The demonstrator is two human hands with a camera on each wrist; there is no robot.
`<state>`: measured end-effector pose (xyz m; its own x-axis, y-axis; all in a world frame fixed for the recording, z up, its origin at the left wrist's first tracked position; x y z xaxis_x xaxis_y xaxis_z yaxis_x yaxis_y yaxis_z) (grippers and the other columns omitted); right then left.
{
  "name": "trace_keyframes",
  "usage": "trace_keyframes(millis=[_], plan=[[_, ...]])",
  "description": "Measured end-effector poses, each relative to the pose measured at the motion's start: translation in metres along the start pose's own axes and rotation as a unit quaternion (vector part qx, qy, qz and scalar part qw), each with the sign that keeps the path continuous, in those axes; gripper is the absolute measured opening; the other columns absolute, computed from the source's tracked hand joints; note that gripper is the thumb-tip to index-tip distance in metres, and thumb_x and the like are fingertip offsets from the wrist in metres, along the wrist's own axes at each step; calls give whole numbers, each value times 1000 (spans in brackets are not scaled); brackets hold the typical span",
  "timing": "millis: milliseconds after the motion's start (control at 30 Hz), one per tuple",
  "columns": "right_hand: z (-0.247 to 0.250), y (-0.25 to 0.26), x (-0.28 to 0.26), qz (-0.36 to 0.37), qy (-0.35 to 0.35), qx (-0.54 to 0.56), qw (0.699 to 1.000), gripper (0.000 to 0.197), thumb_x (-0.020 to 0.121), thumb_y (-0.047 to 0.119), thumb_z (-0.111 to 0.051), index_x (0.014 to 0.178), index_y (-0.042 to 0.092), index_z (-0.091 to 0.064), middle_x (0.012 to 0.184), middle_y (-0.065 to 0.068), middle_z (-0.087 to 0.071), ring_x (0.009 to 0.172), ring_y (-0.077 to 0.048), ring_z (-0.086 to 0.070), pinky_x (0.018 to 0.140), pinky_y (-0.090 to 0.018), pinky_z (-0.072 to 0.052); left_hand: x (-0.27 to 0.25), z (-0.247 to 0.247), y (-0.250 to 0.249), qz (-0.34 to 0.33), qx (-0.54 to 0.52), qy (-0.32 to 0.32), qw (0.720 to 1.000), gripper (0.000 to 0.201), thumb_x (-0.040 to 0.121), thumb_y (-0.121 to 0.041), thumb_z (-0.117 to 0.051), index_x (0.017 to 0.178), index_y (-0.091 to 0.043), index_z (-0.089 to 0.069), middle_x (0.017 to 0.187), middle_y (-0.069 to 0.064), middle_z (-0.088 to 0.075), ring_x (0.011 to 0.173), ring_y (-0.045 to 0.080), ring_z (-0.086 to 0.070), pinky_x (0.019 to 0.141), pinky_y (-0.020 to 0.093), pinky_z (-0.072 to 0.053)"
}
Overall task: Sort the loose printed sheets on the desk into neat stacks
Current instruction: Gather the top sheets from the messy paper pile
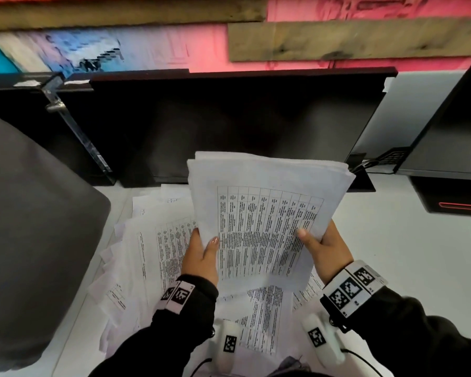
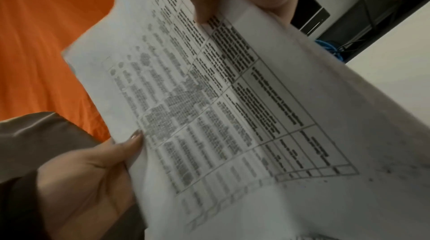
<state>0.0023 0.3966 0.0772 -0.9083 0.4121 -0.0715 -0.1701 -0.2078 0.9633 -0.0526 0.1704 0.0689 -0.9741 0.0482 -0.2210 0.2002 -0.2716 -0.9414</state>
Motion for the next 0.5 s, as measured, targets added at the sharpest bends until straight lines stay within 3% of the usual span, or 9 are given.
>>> trace_keyframes(millis=[133,200,233,300,400,500], plan=[[7,-20,3,-41,23,-16,999,24,91,9,-51,101,30,-46,101,3,-62,106,-24,-57,96,-39,-45,11,4,1,-15,-10,-5,1000,17,94,-19,-46,108,-29,-45,95,-19,-57,88,0,-54,81,24,-39],[6,-32,0,-57,33,-75,995,11,93,9,-47,101,17,-47,97,-19,-60,99,-37,-56,90,-41,-45,14,0,3,-17,-15,6,1000,19,94,-18,-47,109,-29,-45,96,-18,-58,89,0,-54,85,26,-39],[6,-36,-1,-61,31,-100,993,7,93,10,-46,101,9,-46,93,-24,-57,91,-36,-56,83,-39,-46,16,-2,5,-15,-11,10,1000,19,95,-19,-46,112,-28,-44,98,-17,-58,91,4,-55,87,26,-38],[8,-43,-2,-76,22,-119,990,10,93,12,-46,97,3,-45,78,-15,-49,75,-24,-49,67,-31,-41,17,-7,12,0,5,30,1000,20,96,-22,-42,116,-26,-44,102,-13,-56,96,9,-52,88,26,-36],[15,-52,-1,-112,8,-124,986,4,93,15,-46,96,18,-49,75,-3,-55,72,-18,-53,61,-24,-39,18,-10,27,7,37,67,997,10,97,-28,-41,103,-28,-48,97,-14,-57,94,11,-53,86,25,-37],[32,-64,0,-160,-10,-128,979,8,92,15,-47,94,22,-50,71,1,-57,66,-14,-56,53,-21,-38,15,-15,52,45,55,117,991,15,95,-25,-46,86,-28,-58,76,-1,-62,67,17,-59,62,26,-46]])
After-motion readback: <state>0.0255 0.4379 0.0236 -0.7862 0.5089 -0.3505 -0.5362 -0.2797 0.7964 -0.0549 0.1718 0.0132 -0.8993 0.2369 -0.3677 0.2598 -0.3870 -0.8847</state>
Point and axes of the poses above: each hand's wrist, its own x-axis towards the middle knuckle, its own z-axis out of the back of the hand, y = z × x, the point moved 5 cm from there along x, towards the middle knuckle
